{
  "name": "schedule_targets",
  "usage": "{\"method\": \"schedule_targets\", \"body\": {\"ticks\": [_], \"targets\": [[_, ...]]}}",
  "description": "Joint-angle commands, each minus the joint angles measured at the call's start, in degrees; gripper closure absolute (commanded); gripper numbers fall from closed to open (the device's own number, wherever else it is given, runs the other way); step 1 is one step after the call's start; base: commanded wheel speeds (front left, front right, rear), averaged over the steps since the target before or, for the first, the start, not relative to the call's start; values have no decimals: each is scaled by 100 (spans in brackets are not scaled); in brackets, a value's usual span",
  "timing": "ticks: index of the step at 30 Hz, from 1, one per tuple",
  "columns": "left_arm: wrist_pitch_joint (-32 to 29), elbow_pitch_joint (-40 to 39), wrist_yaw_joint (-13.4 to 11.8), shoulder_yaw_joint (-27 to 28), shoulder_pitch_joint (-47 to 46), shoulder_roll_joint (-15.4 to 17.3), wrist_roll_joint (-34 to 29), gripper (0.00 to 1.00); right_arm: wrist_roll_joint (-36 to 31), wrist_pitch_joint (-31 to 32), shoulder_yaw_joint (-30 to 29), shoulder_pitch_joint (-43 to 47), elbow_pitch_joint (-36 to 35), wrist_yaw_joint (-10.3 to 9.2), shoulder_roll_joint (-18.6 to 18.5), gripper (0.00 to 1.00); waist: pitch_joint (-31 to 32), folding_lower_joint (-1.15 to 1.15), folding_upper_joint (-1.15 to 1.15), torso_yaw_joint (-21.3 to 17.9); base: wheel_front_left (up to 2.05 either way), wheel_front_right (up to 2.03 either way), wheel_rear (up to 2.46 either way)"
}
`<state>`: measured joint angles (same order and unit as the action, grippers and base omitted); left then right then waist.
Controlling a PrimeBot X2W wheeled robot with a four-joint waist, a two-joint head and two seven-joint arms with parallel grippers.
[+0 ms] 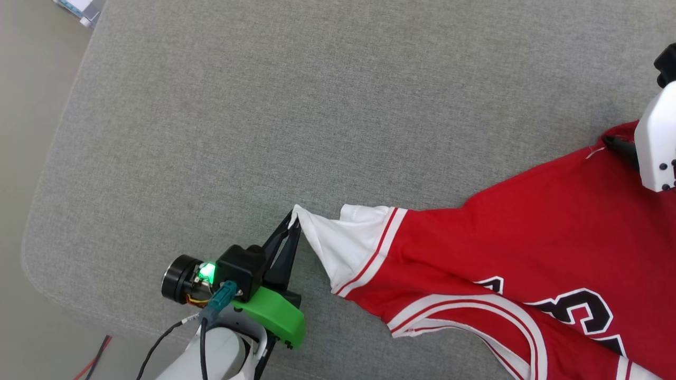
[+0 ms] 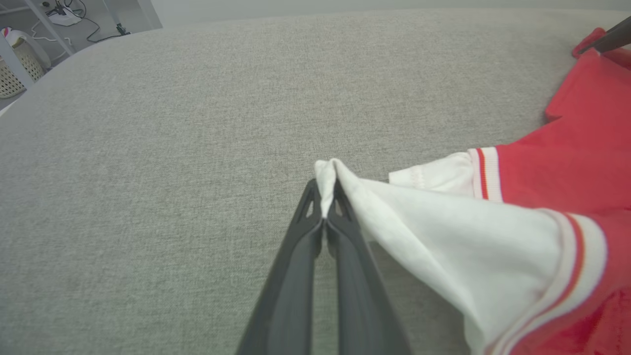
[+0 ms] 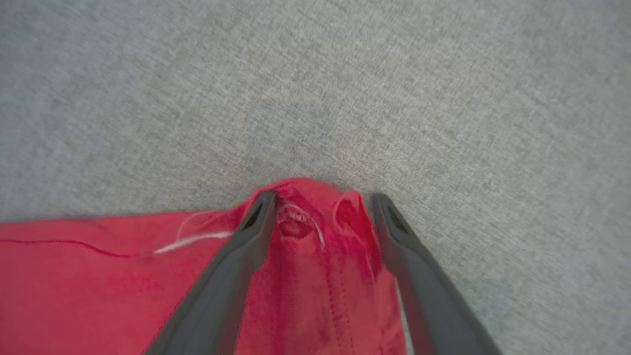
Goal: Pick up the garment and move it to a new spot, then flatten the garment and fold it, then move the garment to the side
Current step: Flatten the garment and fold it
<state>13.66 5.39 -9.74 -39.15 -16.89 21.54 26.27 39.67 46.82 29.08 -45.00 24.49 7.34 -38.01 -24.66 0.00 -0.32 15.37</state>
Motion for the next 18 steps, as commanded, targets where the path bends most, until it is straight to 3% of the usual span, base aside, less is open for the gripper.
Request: {"method": "schedule_targets", "body": {"ticks": [1, 2, 3, 4, 18], "targets": [[63, 48, 36, 15, -118, -26, -40, 100, 145, 18, 296, 340, 153, 14, 125, 0, -3, 0, 32, 1, 0, 0, 0], [71, 78, 43, 27, -115, -32, -35, 100, 203, -29, 366, 354, 170, 14, 97, 0, 9, 0, 32, -12, 0, 0, 0], [78, 104, 49, 37, -111, -36, -30, 100, 228, -102, 397, 346, 183, 14, 82, 88, 25, 0, 32, -28, 0, 0, 0], [84, 136, 59, 46, -104, -41, -25, 100, 251, -200, 421, 320, 211, 14, 65, 100, 46, 0, 32, -47, 0, 0, 0], [125, 301, 67, 216, 148, 111, -36, 100, 535, -2126, 487, 95, 72, 14, -116, 100, 972, 0, 32, -387, 0, 0, 0]]}}
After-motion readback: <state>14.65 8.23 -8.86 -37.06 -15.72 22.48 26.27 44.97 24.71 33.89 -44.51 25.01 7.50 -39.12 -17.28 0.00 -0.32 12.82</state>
